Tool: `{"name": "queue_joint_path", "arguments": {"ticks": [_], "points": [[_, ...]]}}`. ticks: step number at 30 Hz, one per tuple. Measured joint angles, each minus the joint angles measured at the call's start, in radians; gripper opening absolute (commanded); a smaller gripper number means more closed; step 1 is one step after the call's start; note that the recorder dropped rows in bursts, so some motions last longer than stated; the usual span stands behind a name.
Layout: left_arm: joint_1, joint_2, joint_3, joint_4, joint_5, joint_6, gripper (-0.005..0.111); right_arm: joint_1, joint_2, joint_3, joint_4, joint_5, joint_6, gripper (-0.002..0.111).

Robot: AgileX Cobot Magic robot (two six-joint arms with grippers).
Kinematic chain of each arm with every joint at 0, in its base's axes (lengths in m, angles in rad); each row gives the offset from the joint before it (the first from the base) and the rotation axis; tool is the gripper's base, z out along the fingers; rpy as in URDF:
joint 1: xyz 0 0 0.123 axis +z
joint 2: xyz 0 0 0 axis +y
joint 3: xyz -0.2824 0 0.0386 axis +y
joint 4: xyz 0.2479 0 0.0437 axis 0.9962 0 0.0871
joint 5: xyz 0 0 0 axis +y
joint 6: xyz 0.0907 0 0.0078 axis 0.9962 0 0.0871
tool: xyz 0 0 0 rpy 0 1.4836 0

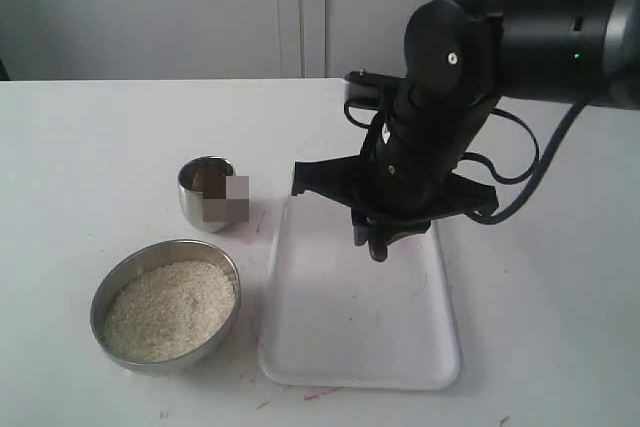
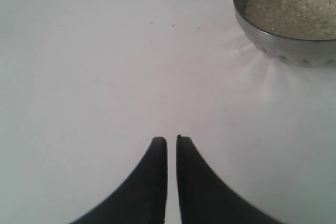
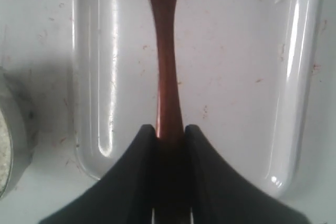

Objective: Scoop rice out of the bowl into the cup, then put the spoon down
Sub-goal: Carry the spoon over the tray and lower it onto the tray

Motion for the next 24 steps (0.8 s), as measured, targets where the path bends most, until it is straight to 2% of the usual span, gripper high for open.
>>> {"name": "queue_joint_path", "arguments": {"ticks": [24], "points": [[0.0,0.0,0.0,0.0,0.0,0.0,0.014,0.0,0.148,0.035,0.029,-0.07,-0.007,0.0]]}}
